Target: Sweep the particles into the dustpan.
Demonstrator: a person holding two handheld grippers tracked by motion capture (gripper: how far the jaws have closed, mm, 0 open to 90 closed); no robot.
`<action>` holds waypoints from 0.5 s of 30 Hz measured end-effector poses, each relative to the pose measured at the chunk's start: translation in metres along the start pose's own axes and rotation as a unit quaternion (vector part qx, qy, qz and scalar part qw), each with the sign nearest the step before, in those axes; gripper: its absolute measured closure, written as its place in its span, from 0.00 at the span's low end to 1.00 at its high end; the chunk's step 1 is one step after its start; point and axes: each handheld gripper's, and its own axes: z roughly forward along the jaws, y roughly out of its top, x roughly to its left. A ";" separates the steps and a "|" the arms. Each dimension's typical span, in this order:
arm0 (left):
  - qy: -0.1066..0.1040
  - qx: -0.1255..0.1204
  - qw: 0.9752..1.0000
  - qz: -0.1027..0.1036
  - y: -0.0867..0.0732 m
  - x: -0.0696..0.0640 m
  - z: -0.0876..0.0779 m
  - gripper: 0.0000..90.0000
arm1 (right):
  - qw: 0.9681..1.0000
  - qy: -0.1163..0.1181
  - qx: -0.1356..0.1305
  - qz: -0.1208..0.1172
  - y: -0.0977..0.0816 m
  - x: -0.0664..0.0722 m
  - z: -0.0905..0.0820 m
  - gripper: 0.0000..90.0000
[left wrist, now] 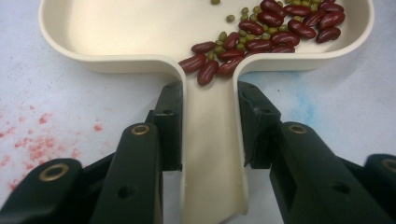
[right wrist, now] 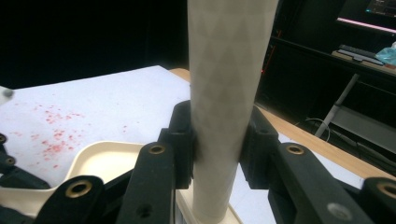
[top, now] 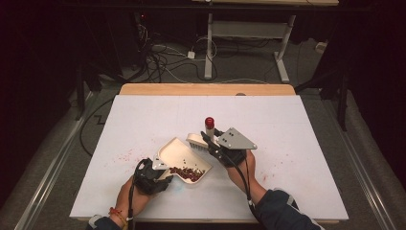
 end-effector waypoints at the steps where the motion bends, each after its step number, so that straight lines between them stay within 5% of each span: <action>1: 0.000 0.000 1.000 0.000 0.000 0.000 0.000 0.71 | 1.000 -0.002 -0.001 0.001 -0.001 -0.002 0.002 0.78; 5: 0.001 0.002 1.000 -0.001 0.000 0.000 0.001 0.71 | 1.000 0.003 0.005 0.013 -0.004 -0.004 0.006 0.78; 15: 0.003 0.000 1.000 -0.021 0.000 0.000 0.001 0.71 | 0.999 0.023 0.023 -0.011 -0.003 0.027 -0.002 0.78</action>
